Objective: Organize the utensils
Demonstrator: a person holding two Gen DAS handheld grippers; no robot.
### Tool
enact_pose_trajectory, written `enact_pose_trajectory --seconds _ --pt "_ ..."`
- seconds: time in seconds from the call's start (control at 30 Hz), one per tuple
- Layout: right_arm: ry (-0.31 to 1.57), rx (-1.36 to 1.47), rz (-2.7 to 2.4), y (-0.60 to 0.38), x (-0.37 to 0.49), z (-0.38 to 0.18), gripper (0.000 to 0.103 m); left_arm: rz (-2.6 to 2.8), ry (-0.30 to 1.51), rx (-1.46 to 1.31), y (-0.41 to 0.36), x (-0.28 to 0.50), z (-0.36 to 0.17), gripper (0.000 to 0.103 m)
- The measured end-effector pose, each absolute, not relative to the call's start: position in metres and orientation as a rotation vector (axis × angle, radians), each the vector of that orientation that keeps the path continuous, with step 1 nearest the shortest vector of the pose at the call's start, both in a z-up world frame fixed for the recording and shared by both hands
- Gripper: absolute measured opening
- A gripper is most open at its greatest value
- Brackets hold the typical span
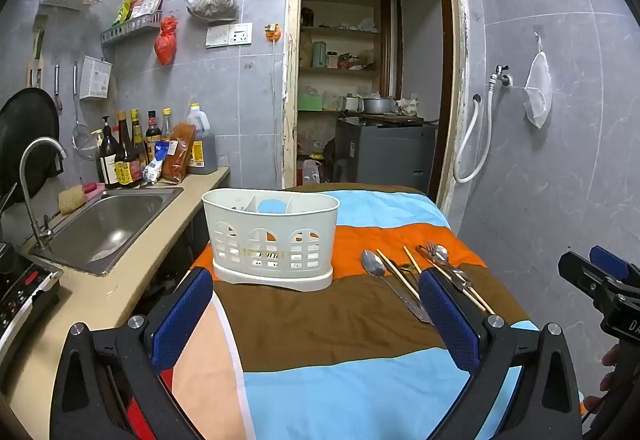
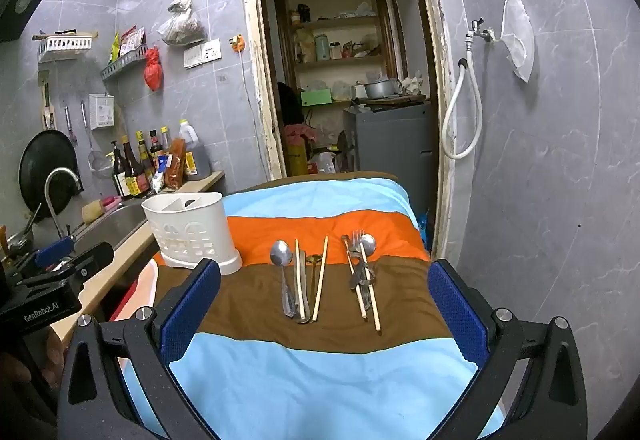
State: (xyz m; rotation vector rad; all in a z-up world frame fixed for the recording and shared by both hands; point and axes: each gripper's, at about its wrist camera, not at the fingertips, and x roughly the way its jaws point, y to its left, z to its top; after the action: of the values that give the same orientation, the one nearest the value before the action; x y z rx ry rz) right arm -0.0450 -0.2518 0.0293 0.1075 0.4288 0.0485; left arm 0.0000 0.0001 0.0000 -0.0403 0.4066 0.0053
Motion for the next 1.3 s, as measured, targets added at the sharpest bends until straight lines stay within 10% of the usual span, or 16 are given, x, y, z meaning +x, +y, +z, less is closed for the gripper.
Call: enact_pose_trajectory --seconds 1.3 --pt "0.429 0.107 0.047 -0.251 -0.040 0.028 0.102 -0.002 0.413 -0.040 -0.008 0.002 0.000 0.103"
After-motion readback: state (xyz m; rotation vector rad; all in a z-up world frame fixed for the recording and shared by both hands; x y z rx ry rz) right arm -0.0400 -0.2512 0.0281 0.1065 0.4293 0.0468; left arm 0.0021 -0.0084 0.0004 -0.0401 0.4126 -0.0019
